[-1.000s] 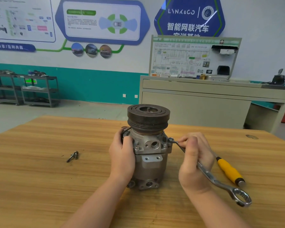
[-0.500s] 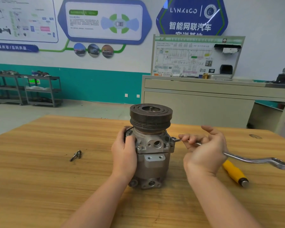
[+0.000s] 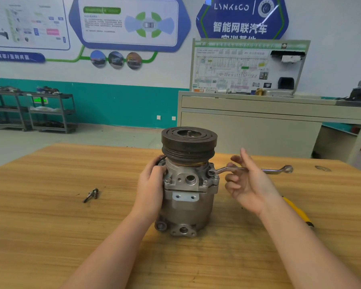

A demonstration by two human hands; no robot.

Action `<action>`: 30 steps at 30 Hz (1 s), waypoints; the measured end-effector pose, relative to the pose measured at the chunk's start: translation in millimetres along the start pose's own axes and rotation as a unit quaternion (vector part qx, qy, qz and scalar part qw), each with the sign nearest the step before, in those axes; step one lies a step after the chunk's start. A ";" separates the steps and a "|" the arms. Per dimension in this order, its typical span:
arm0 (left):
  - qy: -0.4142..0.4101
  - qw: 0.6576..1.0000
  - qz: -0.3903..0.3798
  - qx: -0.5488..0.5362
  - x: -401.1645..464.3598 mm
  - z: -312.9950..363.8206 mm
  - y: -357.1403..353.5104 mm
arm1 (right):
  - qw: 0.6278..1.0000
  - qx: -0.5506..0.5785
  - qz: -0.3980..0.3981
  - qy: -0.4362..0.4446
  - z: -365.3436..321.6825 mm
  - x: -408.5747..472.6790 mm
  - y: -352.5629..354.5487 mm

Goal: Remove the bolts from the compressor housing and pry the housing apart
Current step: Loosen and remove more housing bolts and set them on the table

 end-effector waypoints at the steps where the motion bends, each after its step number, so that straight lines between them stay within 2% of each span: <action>1: -0.002 1.000 -0.001 0.000 -0.6 1.2 0.0 | 1.000 0.010 -0.021 0.015 -4.2 -2.6 -1.9; 3: -0.003 1.000 -0.002 0.001 -2.4 4.3 -0.1 | 0.998 0.004 -0.037 0.057 -9.8 -8.2 -8.3; 6: -0.010 1.000 -0.006 0.017 -6.4 7.6 0.1 | 0.982 -0.075 0.001 0.171 -14.1 -15.1 -13.4; 9: -0.008 0.999 -0.018 0.034 -6.7 7.0 -0.8 | 0.941 -0.150 0.035 0.301 -18.8 -25.7 -14.2; 11: -0.003 0.999 -0.020 0.035 -6.3 6.3 -0.8 | 0.913 -0.201 0.046 0.352 -21.3 -32.4 -14.7; 19: 0.005 0.999 -0.016 0.044 -6.2 8.6 -0.8 | 0.849 -0.302 0.061 0.428 -16.2 -46.6 -25.3; 26: 0.008 0.999 -0.011 0.043 -5.7 8.5 -0.4 | 0.747 -0.354 0.025 0.562 -4.6 -62.9 -38.7; 30: 0.010 0.999 -0.009 0.037 -5.8 9.0 -0.4 | 0.702 -0.386 0.026 0.598 3.7 -65.6 -43.3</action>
Point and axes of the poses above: each hand's wrist, its own x-axis towards the middle knuckle, its own y-axis out of the back of the hand, z = x × y, the point moved 3 cm from there along x, towards the middle knuckle, and after that the axes turned 6 degrees about -z, right-handed, at the moved point
